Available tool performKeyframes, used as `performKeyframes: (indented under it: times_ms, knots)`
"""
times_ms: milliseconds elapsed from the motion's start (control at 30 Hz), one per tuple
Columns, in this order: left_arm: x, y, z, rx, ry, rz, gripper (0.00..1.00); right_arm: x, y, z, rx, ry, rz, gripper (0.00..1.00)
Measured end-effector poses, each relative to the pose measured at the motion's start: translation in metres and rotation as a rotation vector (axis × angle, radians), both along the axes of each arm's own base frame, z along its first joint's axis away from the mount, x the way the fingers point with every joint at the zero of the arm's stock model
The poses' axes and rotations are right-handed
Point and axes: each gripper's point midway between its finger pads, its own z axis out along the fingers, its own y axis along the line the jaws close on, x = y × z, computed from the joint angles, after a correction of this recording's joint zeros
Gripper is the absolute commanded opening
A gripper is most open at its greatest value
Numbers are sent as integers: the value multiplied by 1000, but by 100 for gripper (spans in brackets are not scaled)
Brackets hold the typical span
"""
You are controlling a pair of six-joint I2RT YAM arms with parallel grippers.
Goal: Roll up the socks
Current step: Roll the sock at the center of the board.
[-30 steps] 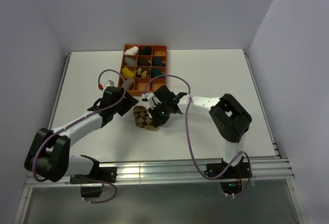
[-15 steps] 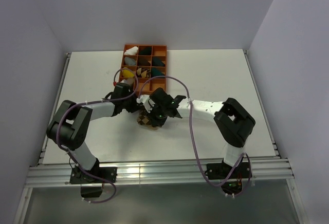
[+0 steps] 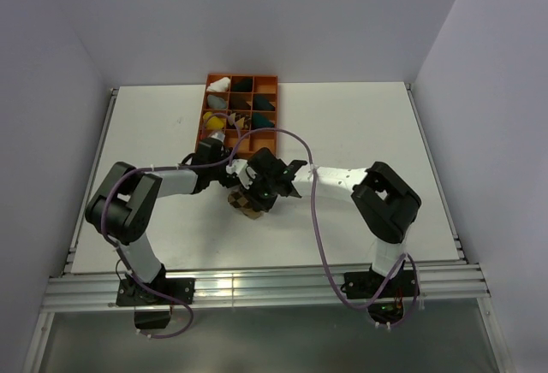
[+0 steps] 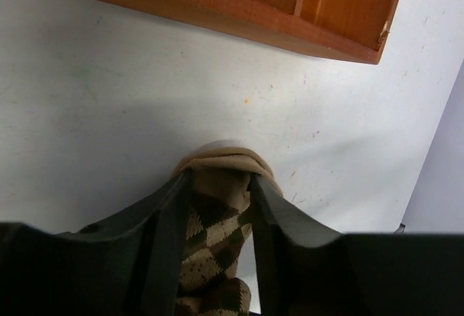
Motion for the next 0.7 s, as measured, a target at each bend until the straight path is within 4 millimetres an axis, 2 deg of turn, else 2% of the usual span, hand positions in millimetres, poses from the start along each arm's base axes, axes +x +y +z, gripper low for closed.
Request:
performKeyframes:
  times_ms: [100, 233, 367, 500, 700]
  knots:
    - [1, -1, 2, -5, -5, -5, 52, 0, 0, -4, -7, 6, 0, 0]
    - [6, -3, 8, -6, -20, -2, 71, 0, -1, -4, -9, 5, -1, 0]
    - [12, 1, 15, 11, -24, 36, 81, 1, -1, -5, -12, 0, -5, 0]
    - [18, 19, 25, 37, -18, 136, 81, 2, -2, -5, -14, -3, -8, 0]
    - [32, 62, 66, 33, -71, 337, 77, 2, -2, -5, -16, -4, -9, 0]
